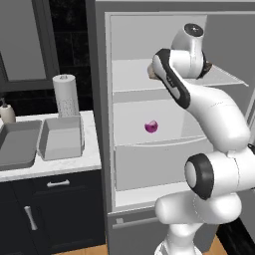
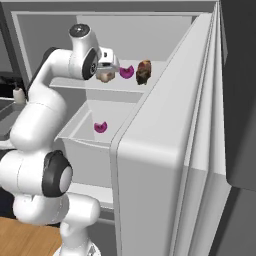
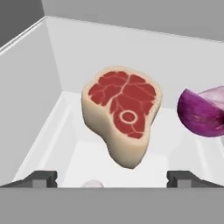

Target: Place one onion and one steak in each tupperware on the nearby counter, to pack two identical lunches.

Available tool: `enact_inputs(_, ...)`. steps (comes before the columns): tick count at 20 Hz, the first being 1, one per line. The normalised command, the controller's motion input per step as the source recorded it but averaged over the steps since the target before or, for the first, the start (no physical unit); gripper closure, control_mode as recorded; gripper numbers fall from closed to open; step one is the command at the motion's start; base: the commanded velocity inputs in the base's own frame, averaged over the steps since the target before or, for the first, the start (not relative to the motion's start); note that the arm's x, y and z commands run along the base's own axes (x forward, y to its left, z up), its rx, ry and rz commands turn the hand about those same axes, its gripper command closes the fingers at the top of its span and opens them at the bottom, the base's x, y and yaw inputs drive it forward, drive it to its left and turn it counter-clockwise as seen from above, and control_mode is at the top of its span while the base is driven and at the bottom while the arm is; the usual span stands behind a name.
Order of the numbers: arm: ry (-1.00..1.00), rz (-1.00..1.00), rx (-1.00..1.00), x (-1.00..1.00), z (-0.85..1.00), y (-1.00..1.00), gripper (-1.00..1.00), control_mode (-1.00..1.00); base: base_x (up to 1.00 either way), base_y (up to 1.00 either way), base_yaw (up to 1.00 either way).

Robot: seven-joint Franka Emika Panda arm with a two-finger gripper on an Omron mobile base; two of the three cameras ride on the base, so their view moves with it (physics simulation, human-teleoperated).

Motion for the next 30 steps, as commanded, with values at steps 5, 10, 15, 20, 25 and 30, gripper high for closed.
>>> enact_inputs(5,0.05,0.1,0.0,0.54,-0.17,-0.03,-1.0,-1.0,0.0,0.0,0.0)
enact_inputs(10,0.02,0.08,0.0,0.46,0.0,0.0,-1.0,-1.0,0.0,0.0,0.0)
enact_inputs(15,0.0,0.03,0.0,0.16,-0.01,-0.1,-1.0,-1.0,0.0,0.0,0.0)
enact_inputs(20,0.0,0.0,0.0,-0.01,-0.18,-0.01,-1.0,-1.0,0.0,0.0,0.0)
enact_inputs(25,0.0,0.0,0.0,0.0,-0.41,0.0,-1.0,-1.0,0.0,0.0,0.0)
enact_inputs(30,0.0,0.01,0.0,-0.03,-0.29,0.0,-1.0,-1.0,0.0,0.0,0.0)
